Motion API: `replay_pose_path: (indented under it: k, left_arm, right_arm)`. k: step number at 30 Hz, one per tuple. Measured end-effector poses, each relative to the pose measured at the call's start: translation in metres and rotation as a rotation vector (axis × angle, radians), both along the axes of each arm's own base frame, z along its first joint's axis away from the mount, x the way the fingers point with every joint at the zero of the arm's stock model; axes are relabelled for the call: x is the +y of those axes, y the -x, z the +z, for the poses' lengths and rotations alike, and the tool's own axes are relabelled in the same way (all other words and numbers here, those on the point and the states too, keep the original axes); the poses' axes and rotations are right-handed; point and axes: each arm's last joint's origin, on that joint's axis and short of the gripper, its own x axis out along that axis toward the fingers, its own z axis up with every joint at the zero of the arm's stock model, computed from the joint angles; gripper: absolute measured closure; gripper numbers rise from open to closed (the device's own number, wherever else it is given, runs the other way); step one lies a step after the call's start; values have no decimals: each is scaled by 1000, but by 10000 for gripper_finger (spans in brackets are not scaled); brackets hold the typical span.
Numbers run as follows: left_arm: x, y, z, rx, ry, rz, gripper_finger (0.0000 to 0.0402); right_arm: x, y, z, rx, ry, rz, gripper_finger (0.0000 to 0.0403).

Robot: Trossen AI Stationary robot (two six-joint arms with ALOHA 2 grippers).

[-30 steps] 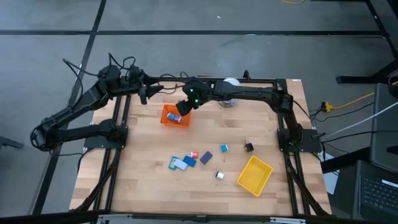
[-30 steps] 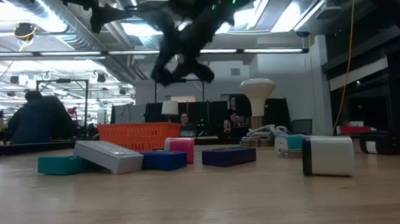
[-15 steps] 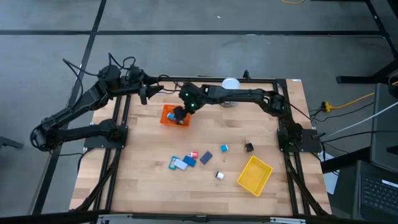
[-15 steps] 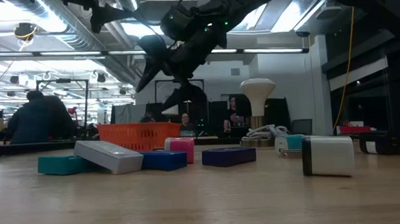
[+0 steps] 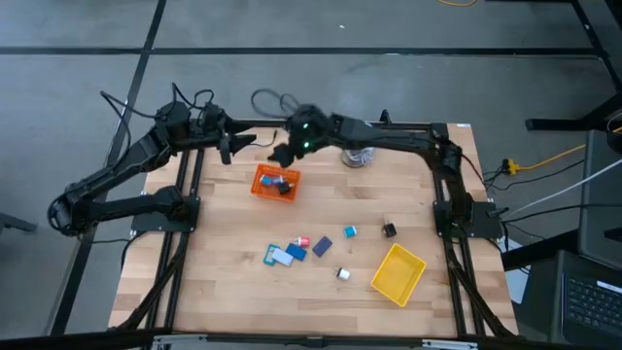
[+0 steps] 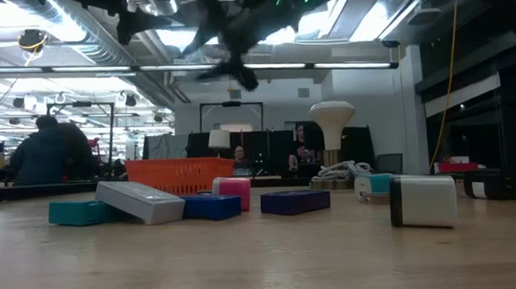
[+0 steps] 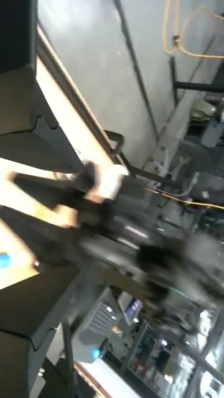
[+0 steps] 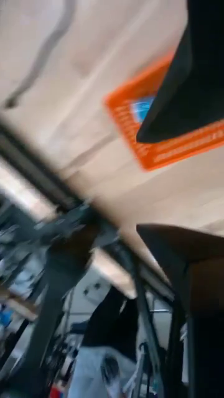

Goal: Pick & Place Office items
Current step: Put the pink charger adapter into the orange basket

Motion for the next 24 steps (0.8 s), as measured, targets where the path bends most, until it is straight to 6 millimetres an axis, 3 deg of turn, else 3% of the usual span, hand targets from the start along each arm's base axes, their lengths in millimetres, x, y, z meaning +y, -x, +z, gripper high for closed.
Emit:
replay_pose_path:
  k: [9, 13, 16, 20, 24]
  left_arm:
    - [16, -37, -29, 137, 120, -49, 146]
    - [14, -69, -57, 274, 118, -204, 148]
    - [7, -93, -78, 366, 55, -316, 169]
    - [0, -118, -103, 428, 56, -391, 241]
    - [-6, -135, -120, 441, 87, -443, 336]
  right_arm:
    - [8, 39, 81, -215, 263, 85, 390]
    - [18, 48, 95, -298, 362, 276, 377]
    - [21, 49, 96, -323, 331, 359, 373]
    - [16, 51, 96, -313, 198, 345, 373]
    - [14, 56, 107, -381, 202, 375, 372]
